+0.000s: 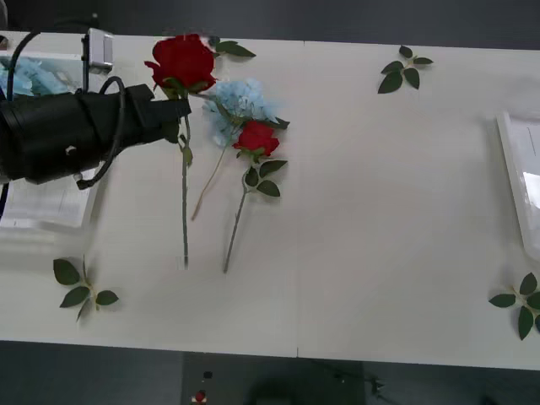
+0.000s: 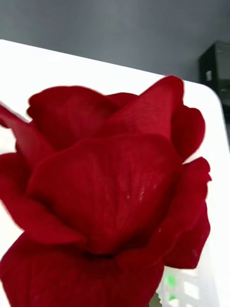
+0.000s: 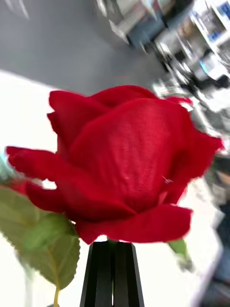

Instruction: Put the red flowers into the right box and the blue flowers into the left box

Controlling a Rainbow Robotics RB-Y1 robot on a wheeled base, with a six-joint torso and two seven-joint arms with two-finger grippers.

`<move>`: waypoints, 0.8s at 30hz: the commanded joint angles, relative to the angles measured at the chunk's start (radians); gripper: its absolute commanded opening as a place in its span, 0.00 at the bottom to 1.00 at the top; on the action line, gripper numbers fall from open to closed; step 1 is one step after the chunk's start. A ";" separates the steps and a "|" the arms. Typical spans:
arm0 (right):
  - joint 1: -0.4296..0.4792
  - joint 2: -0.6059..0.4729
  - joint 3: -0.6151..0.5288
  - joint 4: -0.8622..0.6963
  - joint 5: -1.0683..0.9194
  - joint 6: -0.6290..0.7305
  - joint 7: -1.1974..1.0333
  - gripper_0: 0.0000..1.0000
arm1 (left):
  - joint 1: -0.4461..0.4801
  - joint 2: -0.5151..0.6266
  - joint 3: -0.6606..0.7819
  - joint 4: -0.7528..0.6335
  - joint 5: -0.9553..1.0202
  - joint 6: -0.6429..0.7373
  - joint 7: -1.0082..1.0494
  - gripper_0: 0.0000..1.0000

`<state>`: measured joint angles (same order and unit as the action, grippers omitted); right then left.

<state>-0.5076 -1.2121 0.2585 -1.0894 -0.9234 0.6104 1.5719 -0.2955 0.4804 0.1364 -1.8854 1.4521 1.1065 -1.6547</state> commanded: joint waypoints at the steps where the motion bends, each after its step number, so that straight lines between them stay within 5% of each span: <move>1: -0.023 -0.021 -0.002 0.014 0.001 -0.029 0.013 0.80 | -0.028 -0.014 0.115 0.088 0.172 0.147 -0.341 0.00; 2: -0.023 -0.021 -0.002 0.013 0.000 -0.031 0.013 0.99 | -0.028 -0.016 0.123 0.114 0.223 0.176 -0.401 0.00; 3: -0.022 -0.021 -0.002 0.011 -0.003 -0.029 0.014 1.00 | -0.031 -0.016 0.124 0.137 0.268 0.200 -0.453 0.00; 11: -0.002 -0.021 -0.001 -0.033 -0.149 -0.029 0.031 1.00 | -0.040 -0.075 0.081 0.319 0.527 0.358 -1.024 0.00; 15: 0.040 -0.021 -0.016 -0.112 -0.362 -0.017 0.036 1.00 | -0.039 -0.148 0.028 0.387 0.619 0.369 -1.051 0.00; 24: 0.256 -0.011 -0.298 -0.308 -0.914 0.272 0.249 1.00 | -0.034 -0.249 -0.146 0.411 0.781 0.274 -1.051 0.00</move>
<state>-0.2782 -1.2115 0.0128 -1.3663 -1.7692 0.8310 1.6612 -0.2974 0.2258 0.0393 -1.4503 2.1827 1.4188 -2.7105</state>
